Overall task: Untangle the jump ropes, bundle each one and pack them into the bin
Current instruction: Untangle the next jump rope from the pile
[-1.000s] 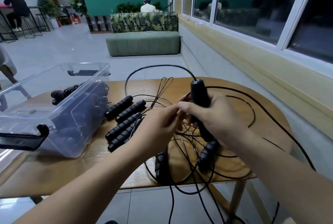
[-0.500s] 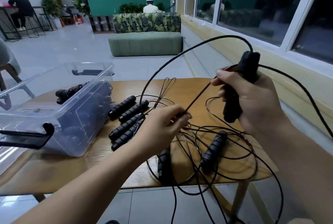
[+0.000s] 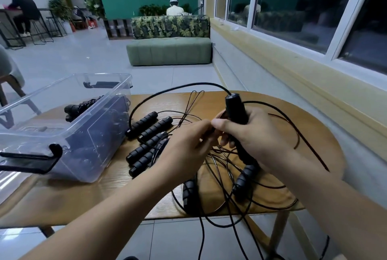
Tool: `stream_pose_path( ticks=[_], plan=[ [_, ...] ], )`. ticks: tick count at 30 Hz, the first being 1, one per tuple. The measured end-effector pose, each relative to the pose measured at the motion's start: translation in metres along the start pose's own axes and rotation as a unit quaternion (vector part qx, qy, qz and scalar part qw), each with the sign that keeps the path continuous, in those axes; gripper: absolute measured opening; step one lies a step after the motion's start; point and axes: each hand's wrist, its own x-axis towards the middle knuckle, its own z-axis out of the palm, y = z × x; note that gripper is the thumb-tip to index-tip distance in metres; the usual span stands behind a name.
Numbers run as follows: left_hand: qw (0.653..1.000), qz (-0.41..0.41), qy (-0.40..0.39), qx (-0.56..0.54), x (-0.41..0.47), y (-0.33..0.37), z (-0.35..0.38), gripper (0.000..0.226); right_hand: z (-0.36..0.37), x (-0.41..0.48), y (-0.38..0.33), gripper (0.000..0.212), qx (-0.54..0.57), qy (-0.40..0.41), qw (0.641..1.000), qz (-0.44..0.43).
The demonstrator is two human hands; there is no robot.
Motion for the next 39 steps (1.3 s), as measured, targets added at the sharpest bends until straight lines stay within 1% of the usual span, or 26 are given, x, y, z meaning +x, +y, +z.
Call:
stream_pose_path(
  ticks=[1,4,7,9,13,16,19,23,26,28,32,35,39],
  plan=[
    [1.000,0.000,-0.006,-0.005,0.000,-0.001,-0.001,0.006,0.000,0.000,0.000,0.011,-0.001,-0.002,1.000,-0.004],
    [1.000,0.003,-0.016,-0.026,-0.001,0.000,-0.002,0.011,-0.001,-0.004,-0.005,0.010,0.015,-0.006,0.999,-0.029],
    [0.999,-0.011,-0.019,-0.048,-0.001,0.000,0.000,0.009,-0.006,-0.008,-0.015,0.011,0.052,0.000,0.996,-0.065],
    [0.998,-0.023,-0.024,-0.048,-0.002,-0.001,0.001,0.008,-0.015,-0.007,-0.022,0.013,0.094,0.033,0.992,-0.079],
    [0.998,-0.037,-0.022,-0.034,0.000,-0.004,-0.002,0.009,-0.032,-0.002,-0.027,0.011,0.153,0.111,0.978,-0.085],
    [0.999,-0.042,-0.005,-0.020,0.002,-0.005,-0.008,0.010,-0.035,-0.001,-0.025,0.011,0.156,0.128,0.977,-0.074],
    [0.999,-0.045,0.023,-0.011,0.004,-0.003,-0.011,0.011,-0.031,-0.002,-0.021,0.014,0.117,0.108,0.984,-0.074],
    [1.000,-0.012,0.024,0.002,0.003,0.006,-0.007,0.008,-0.017,-0.006,-0.012,0.017,0.037,0.040,0.996,-0.070],
    [1.000,0.008,0.023,0.013,0.003,0.005,-0.003,0.005,-0.004,-0.007,-0.007,0.009,-0.014,0.010,0.997,-0.073],
    [1.000,0.006,0.014,0.014,0.003,0.003,-0.002,0.008,0.001,-0.007,-0.005,0.004,-0.019,0.007,0.997,-0.071],
    [1.000,0.003,-0.005,0.001,-0.001,0.001,0.000,0.021,0.006,-0.009,-0.007,0.003,-0.019,-0.016,0.997,-0.075],
    [1.000,-0.015,-0.019,-0.020,-0.003,-0.003,0.002,0.012,0.003,-0.012,-0.013,0.005,0.023,-0.020,0.996,-0.081],
    [0.999,-0.043,-0.023,-0.021,0.000,-0.006,-0.001,0.008,-0.016,-0.011,-0.025,0.013,0.064,0.019,0.992,-0.110]
  ],
)
